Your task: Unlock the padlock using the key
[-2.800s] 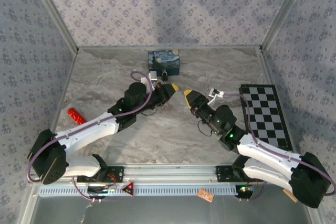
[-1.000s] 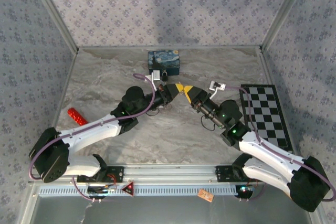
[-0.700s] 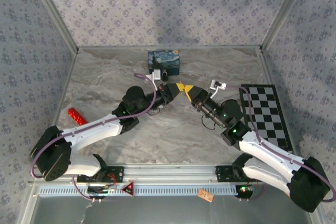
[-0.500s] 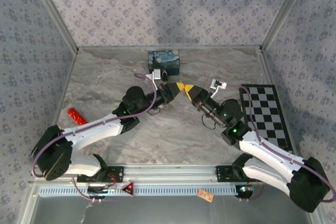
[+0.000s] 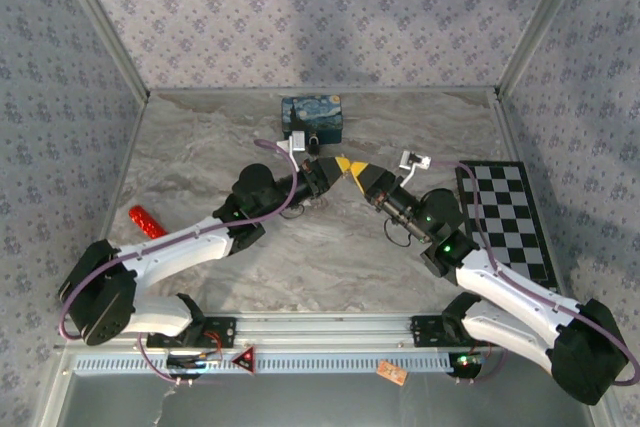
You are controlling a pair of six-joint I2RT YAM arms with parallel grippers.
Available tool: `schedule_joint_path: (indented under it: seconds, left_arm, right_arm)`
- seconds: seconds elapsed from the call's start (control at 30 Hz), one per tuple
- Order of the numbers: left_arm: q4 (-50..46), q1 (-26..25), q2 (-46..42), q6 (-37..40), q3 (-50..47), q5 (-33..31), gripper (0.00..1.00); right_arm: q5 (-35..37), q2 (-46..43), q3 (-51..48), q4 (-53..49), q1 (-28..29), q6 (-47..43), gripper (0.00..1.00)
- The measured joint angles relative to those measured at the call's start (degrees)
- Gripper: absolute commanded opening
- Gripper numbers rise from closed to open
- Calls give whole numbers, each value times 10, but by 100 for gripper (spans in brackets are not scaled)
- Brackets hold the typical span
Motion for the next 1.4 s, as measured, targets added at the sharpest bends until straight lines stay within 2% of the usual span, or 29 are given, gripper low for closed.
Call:
schedule_joint_path:
  seconds: [0.07,0.2,0.7,0.8,0.9,1.03,1.1,1.23,1.4]
  left_arm:
    - [-2,0,-1,5,0,0,20]
    - [-7,0,-4,8,0,0,20]
    - [-32,0,-24,19,-3,0,8]
    - [-37,1,-24,21,-3,0,3]
    - [-43,1,-24,25,-3,-3,3]
    - [-46,1,-31,30,-3,-13,3]
    - [-46,1,-36,33,-3,-17,4]
    - [-45,1,-38,33,-3,-17,4]
    - [-23,-1,-32,26,-2,-15,4]
  right_arm:
    - [-14,0,1,-7,3,-4,0]
    - [-29,0,1,-17,5,-6,0]
    - [-33,-17,1,-35,2,-10,0]
    - [-33,-17,1,-39,2,-14,7]
    - [-32,-22,0,-53,0,-13,30]
    - [-15,-53,-11,-78,-5,-23,39]
    - [-7,-71,-15,-90,-7,-27,39]
    - [-4,-80,-16,-86,-9,-34,32]
    - [-18,-60,-17,-49,-3,-45,31]
